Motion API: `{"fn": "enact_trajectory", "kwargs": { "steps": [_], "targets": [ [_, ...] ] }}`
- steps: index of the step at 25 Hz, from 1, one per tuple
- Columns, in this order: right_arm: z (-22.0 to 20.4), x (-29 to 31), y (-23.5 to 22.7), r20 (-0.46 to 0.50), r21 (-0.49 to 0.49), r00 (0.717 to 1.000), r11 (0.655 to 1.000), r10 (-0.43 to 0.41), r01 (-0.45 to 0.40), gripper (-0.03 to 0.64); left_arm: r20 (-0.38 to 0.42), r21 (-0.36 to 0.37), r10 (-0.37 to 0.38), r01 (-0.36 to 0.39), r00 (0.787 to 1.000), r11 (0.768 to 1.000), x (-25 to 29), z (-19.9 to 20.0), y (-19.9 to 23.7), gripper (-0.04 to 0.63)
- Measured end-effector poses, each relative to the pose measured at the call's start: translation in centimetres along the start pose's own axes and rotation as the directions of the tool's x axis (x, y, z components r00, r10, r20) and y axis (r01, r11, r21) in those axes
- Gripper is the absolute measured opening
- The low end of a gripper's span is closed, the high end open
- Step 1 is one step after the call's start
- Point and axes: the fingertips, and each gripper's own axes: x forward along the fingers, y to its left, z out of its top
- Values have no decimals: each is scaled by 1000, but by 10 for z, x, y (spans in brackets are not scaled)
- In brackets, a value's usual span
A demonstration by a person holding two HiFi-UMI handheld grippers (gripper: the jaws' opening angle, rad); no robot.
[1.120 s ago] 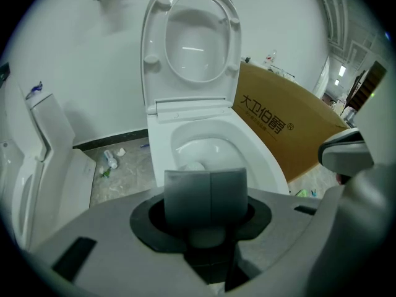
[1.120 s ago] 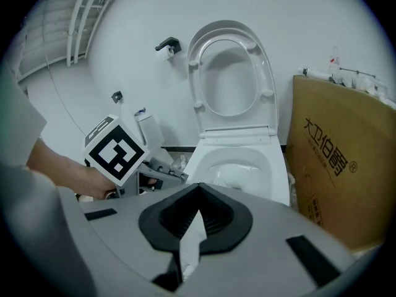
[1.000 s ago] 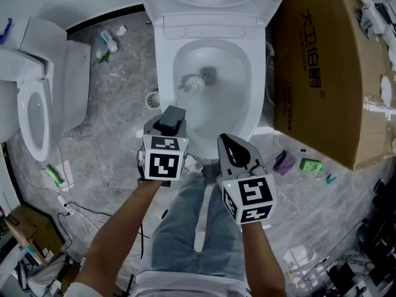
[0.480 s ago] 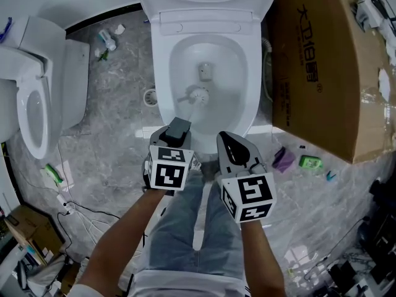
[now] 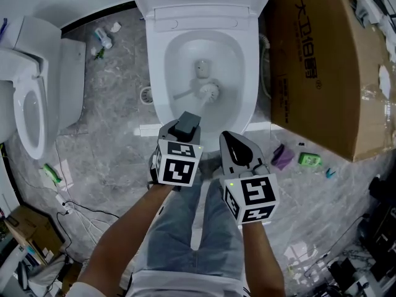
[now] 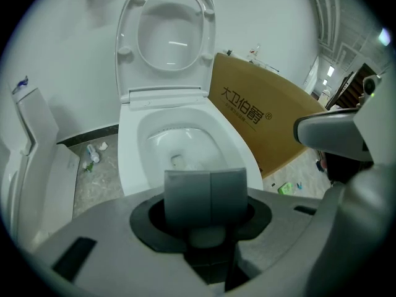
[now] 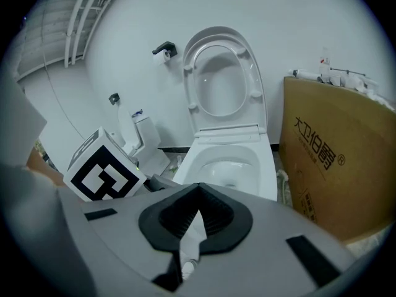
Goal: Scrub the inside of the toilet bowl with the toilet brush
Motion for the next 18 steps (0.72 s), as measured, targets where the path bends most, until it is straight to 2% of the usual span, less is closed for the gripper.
{"fn": "enact_trajectory", "kwargs": {
  "steps": [6,12,18],
  "targets": [
    [1,4,-2,3,14,1000,1000,1,-1,2,6,5,2,-2,1000,1000,6,9,-4,152],
    [3,11,-4,4,20,1000,1000,5,-6,1,-15,-25,41,-41,999,999,19,11,13,152],
    [-2,14,-11,-8,23,1000,1000,-3,3,0,-34,-21,63,-64,997,998,42,20,26,152]
  ]
}}
